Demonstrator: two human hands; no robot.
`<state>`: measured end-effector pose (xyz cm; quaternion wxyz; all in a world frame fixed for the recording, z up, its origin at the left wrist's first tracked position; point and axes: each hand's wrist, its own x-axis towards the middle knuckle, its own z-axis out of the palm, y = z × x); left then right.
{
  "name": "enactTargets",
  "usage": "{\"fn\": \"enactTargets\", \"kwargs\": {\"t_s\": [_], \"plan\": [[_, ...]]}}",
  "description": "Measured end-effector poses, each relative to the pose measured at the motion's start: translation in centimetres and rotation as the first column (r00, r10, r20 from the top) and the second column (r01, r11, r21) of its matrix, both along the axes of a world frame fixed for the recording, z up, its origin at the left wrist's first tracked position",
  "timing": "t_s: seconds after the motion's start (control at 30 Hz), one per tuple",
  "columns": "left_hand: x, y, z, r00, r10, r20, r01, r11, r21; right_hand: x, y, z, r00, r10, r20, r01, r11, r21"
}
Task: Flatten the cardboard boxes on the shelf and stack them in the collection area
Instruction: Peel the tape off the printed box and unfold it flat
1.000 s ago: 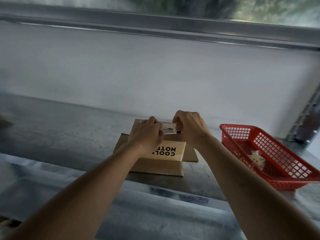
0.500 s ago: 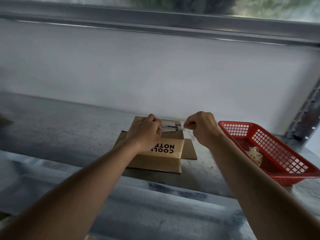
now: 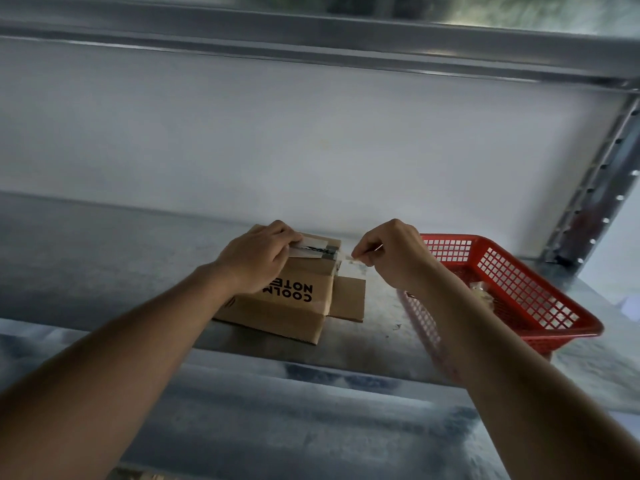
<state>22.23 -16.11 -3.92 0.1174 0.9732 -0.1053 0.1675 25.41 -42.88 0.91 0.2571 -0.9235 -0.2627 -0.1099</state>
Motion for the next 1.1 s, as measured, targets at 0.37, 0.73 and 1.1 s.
{"fn": "enactTargets", "kwargs": {"t_s": [0.37, 0.73, 1.1], "plan": [[0.6, -0.4, -0.4, 1.0, 0.018, 0.01, -0.018, 1.0, -0.005, -0.1, 0.8, -0.6, 0.996, -0.037, 0.08, 0.041, 0.998, -0.042], [0.5, -2.2, 1.4, 0.994, 0.064, -0.088, -0.071, 0.994, -0.08, 0.0, 2.5, -3.0, 0.946, -0.028, -0.323, 0.223, 0.779, 0.586], [0.9, -6.4, 2.0, 0.957, 0.237, -0.169, -0.221, 0.969, 0.109, 0.2, 3.4, -4.3, 0.792, 0.075, -0.606, 0.425, 0.645, 0.635]]}}
